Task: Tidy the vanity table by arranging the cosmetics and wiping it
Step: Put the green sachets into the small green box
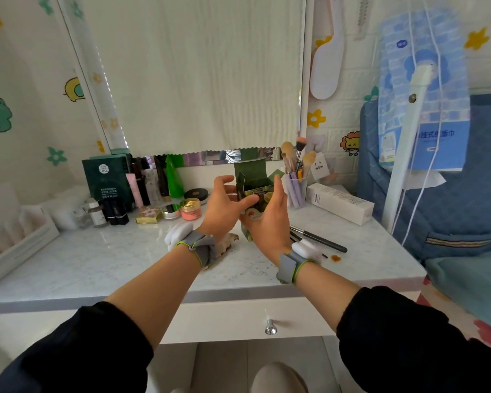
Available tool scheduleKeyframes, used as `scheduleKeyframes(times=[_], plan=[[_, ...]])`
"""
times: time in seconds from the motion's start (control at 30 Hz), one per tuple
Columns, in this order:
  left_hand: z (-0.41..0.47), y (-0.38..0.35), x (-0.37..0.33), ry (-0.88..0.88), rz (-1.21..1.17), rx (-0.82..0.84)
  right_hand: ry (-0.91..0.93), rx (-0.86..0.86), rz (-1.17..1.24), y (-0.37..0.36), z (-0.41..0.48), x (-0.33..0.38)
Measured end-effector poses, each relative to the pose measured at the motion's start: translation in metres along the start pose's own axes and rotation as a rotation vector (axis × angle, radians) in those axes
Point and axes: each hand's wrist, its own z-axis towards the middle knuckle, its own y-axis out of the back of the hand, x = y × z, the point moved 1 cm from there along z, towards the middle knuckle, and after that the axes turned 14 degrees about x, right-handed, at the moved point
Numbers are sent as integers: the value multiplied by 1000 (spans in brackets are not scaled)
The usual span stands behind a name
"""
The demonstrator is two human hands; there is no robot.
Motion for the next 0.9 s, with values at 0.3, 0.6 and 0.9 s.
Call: scheduleKeyframes(times=[0.3,0.6,0.9], plan=[[-6,5,20,4,-87,56,46,32,88,0,-10,-7],[-5,0,17,116,-259,24,-83,-77,209,9,1,-8],[9,-11,17,177,-323,-38,-8,53,-10,11,5,-11]])
